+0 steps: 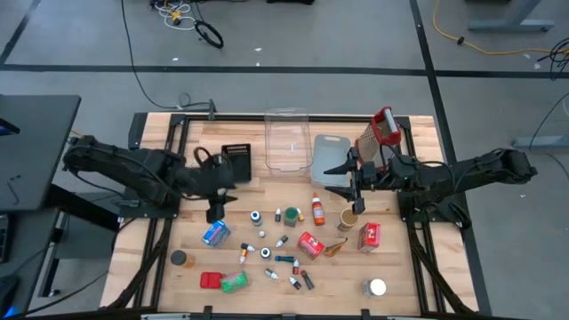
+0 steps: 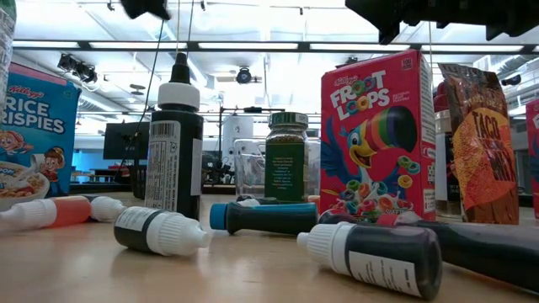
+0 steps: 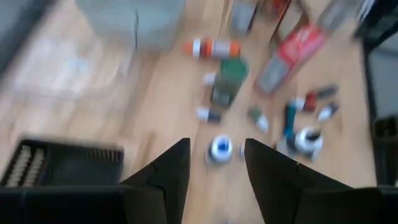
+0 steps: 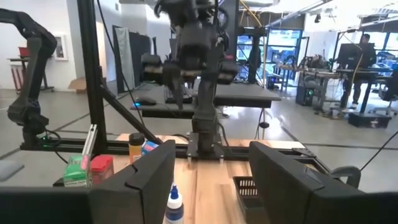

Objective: Pick & Place Kitchen Items
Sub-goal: Put the blue cereal box into the transparent bin

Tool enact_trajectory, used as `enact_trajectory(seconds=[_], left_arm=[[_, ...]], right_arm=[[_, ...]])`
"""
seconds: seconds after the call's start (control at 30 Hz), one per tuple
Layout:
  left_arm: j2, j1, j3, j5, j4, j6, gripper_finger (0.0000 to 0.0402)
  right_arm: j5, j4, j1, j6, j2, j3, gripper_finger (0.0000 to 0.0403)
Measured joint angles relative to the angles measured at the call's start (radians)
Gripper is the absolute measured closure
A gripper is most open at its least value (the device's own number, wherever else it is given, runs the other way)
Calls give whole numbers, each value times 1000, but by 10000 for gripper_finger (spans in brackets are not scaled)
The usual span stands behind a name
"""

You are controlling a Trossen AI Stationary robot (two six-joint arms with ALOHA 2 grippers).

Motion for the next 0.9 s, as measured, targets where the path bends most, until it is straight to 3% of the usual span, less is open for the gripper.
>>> enact_trajectory(seconds=[0.17,0.37,0.5,0.9], left_arm=[[63,-25,9,4,-147,-163,207],[125,-26,10,125,-198,-385,183],[166,-33,10,200,-200,-445,180],[255,-83,3,246,-251,-684,179]], right_arm=[[0,1,0,-5,0,0,188],[0,1,0,-16,0,-1,188],[0,1,0,-67,0,-1,188],[0,1,0,-83,0,-2,188]])
